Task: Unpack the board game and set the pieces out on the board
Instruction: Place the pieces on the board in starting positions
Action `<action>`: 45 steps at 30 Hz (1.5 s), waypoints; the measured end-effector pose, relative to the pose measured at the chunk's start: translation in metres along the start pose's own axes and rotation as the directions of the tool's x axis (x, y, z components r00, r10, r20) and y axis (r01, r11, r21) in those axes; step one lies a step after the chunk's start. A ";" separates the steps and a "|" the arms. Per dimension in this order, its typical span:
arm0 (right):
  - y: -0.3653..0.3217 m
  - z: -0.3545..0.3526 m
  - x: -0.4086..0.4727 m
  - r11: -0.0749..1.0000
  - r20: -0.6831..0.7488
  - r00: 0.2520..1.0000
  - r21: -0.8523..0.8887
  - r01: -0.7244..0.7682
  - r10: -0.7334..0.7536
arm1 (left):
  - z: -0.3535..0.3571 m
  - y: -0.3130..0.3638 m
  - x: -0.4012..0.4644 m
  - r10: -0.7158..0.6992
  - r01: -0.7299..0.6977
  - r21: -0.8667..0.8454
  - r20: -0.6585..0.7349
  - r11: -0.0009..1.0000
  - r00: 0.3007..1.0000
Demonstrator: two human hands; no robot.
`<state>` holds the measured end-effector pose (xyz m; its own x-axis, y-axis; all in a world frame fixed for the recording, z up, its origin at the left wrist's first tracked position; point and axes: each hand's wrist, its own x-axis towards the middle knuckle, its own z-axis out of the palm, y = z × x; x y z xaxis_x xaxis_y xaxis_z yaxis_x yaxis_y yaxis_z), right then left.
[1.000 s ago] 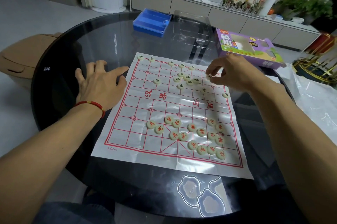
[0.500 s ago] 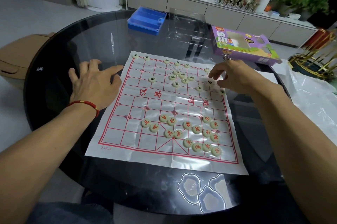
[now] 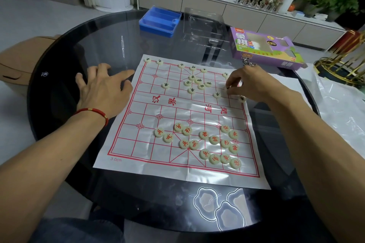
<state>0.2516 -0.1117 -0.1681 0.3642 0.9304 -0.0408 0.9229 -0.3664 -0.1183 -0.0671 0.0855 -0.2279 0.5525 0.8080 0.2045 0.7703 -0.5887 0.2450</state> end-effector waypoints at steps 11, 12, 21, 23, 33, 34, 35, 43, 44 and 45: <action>-0.014 -0.005 0.003 0.999 -0.089 0.996 -0.037 0.030 -0.033 | -0.001 0.001 0.000 -0.010 0.010 0.007 0.007 1.000 1.000; -0.020 -0.004 0.006 0.998 -0.103 0.992 -0.032 0.063 -0.066 | -0.001 0.001 0.000 -0.010 0.010 0.008 0.007 1.000 1.000; -0.041 0.009 0.025 0.987 -0.062 0.988 -0.078 0.139 -0.144 | -0.002 0.001 0.000 -0.008 0.008 0.008 0.006 1.000 1.000; -0.038 0.008 0.026 0.987 -0.064 0.987 -0.071 0.144 -0.149 | -0.001 0.002 0.000 -0.008 0.008 0.005 0.005 1.000 1.000; -0.015 -0.011 0.036 0.977 -0.203 0.966 -0.170 0.126 -0.160 | 0.001 0.000 0.000 0.001 -0.001 -0.006 -0.015 1.000 1.000; -0.015 -0.014 0.040 0.976 -0.205 0.965 -0.174 0.130 -0.165 | 0.002 -0.001 0.001 0.002 -0.002 -0.004 -0.015 1.000 1.000; -0.016 -0.016 0.044 0.974 -0.195 0.965 -0.177 0.140 -0.174 | 0.003 -0.001 0.002 0.004 -0.004 -0.003 -0.017 1.000 1.000; -0.018 -0.008 0.065 0.973 -0.028 0.982 -0.147 0.180 -0.186 | 0.004 -0.002 0.003 -0.001 0.001 0.007 -0.015 1.000 1.000; -0.017 -0.007 0.066 0.974 -0.018 0.984 -0.147 0.173 -0.178 | 0.004 -0.002 0.003 0.000 0.001 0.007 -0.015 1.000 1.000; -0.015 -0.006 0.066 0.976 -0.016 0.986 -0.143 0.165 -0.169 | 0.004 -0.002 0.003 0.000 0.000 0.007 -0.015 1.000 1.000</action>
<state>0.2622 -0.0451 -0.1627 0.2049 0.9788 -0.0046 0.9786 -0.2048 0.0201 -0.0661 0.0889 -0.2314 0.5476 0.8078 0.2183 0.7727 -0.5883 0.2386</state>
